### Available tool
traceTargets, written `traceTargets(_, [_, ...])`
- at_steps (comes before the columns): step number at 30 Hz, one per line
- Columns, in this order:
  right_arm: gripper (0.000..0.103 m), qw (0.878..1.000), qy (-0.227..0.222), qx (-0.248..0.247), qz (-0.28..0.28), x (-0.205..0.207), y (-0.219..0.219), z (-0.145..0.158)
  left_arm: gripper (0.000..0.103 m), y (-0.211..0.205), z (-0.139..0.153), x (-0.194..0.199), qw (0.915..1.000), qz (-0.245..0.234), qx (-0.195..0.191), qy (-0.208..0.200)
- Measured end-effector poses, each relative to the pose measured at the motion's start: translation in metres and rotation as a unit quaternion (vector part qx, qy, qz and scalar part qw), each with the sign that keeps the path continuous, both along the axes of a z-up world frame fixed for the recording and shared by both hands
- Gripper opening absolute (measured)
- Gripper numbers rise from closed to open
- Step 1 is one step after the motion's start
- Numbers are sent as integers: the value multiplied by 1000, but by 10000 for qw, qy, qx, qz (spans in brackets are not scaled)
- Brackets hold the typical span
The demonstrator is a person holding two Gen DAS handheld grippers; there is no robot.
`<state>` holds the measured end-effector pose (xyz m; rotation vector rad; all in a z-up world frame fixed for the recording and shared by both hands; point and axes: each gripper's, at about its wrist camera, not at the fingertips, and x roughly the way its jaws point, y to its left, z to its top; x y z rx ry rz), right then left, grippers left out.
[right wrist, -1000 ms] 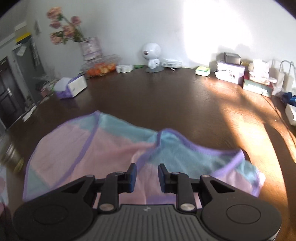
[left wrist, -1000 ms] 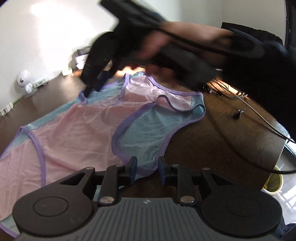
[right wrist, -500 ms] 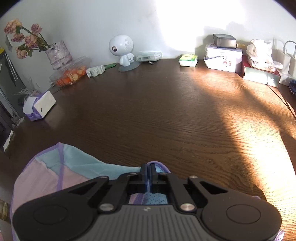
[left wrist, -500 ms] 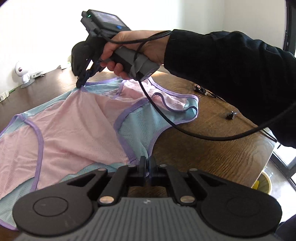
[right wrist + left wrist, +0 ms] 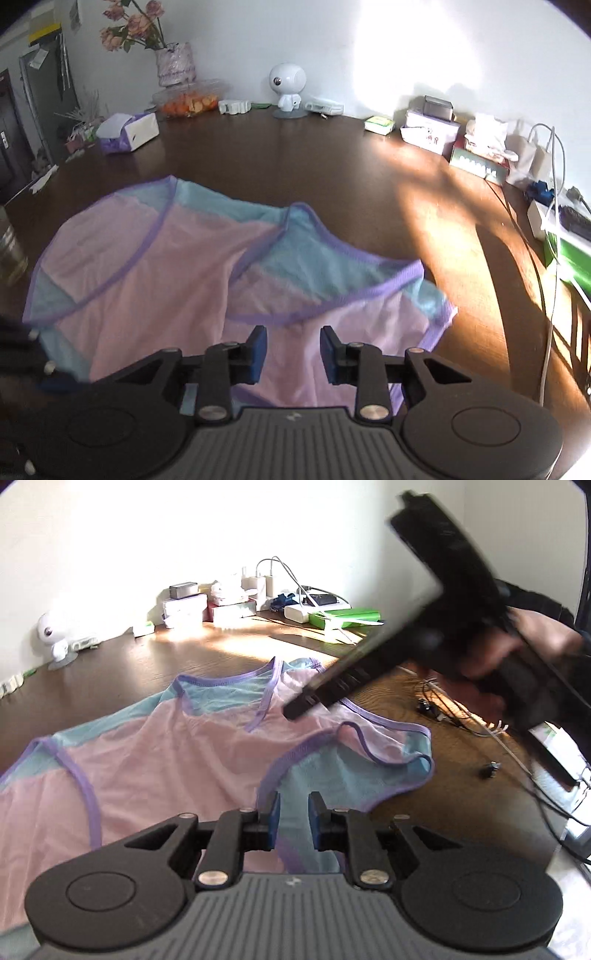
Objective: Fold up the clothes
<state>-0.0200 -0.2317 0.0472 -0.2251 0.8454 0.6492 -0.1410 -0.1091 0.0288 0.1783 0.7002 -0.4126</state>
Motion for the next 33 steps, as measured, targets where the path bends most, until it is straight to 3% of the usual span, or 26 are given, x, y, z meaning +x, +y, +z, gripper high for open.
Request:
traceTargets(3, [28,9988,-37,145,-464,7,-13,-4,15,-15,-4,18,9993,-5,358,-114])
traceTargets(6, [28,9948,122,382,-938,40,-18,-7,15,-20,-11,27,9981,140,594,-49])
traceTargets(8, [28,9920,339,501,-1105,59,-12,-10,15,-15,-14,27,9981,228,579,-7])
traceTargets(10, [28,9923,451,310,-1115,66,0,-16,15,-9,-16,27,9983,302,494,54])
traceTargets(12, [25,9924,359,250,-1151,61,5,-25,15,-4,-17,27,9984,348,421,106])
traceTargets(14, [1,9915,266,311,-1238,57,4,-25,15,-2,-18,27,9986,352,362,147])
traceTargets(21, [0,9791,-174,656,-1915,49,-25,-13,16,2,-17,23,9992,287,171,214])
traceTargets(25, [12,9825,-60,501,-1794,37,-25,-20,16,6,-11,20,9995,274,72,165])
traceTargets(26, [22,9834,-89,465,-1753,29,-24,-20,16,8,-8,19,9995,274,29,137])
traceTargets(28, [33,9853,-90,603,-1597,9,-25,-19,17,13,-4,20,9994,317,-65,125])
traceTargets(30, [28,9870,-24,600,-1493,-2,-20,-22,17,15,-5,23,9992,357,-68,143])
traceTargets(32, [0,9868,-100,379,-1572,-8,-15,-26,17,14,-6,25,9992,364,-40,165])
traceTargets(33, [0,9865,-138,270,-1612,-11,-13,-29,17,14,-8,25,9992,336,-35,194])
